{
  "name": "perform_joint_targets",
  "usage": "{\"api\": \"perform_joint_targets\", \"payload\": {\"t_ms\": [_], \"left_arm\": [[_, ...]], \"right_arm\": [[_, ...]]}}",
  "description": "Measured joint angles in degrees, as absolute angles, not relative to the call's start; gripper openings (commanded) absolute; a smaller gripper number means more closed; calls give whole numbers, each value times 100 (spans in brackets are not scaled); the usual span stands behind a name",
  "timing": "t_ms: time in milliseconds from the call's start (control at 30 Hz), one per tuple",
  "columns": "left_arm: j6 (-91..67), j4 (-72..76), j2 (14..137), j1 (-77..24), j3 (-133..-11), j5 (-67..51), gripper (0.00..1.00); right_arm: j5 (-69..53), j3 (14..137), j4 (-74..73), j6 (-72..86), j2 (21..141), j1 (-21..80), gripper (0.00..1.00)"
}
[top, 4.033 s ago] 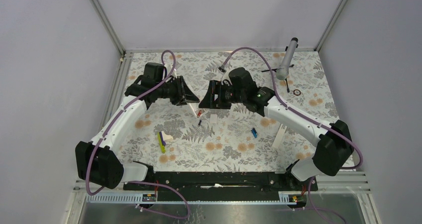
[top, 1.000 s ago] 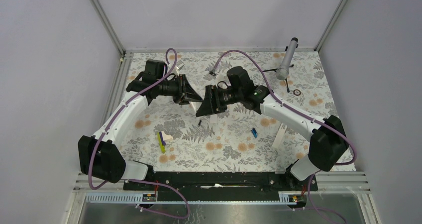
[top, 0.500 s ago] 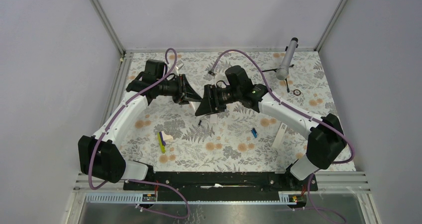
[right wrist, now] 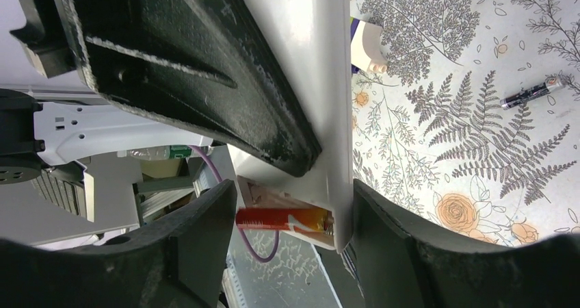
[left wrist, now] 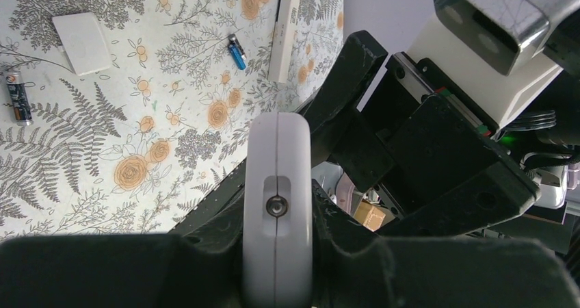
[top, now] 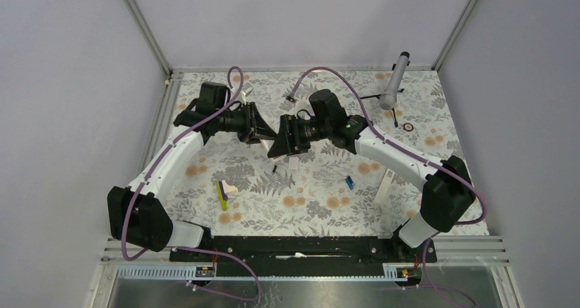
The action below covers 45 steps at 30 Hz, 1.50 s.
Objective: Load the batteries into the remote control
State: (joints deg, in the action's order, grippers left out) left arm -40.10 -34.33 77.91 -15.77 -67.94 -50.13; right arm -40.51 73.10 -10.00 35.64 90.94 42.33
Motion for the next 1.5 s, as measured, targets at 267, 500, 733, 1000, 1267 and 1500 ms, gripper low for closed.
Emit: {"api": "perform_joint_targets", "payload": {"t_ms": [267, 500, 733, 1000, 1267, 1500], "left_arm": [[-4034, -3433, 7793, -1588, -6794, -5039, 0], [-4016, -3433, 7808, -1588, -6794, -5037, 0], [-3734, -3433, 7811, -1588, -6794, -5037, 0], [-3487, -3439, 7811, -1588, -6827, -5037, 0], [-3487, -3437, 7811, -1588, -6858, -5050, 0], [-3522, -3472, 7811, -1588, -6936, -5135, 0]], "right_arm": [[-4003, 7308, -932, 3616, 9094, 4233, 71], [-3957, 7306, -913, 3726, 9094, 4230, 83], [-3962, 7098, -626, 3992, 9037, 4095, 83], [-4191, 6790, -158, 4093, 8973, 4034, 81], [-4617, 6654, 231, 3935, 8849, 4034, 85], [-4770, 6652, 283, 3758, 8823, 4016, 73]]}}
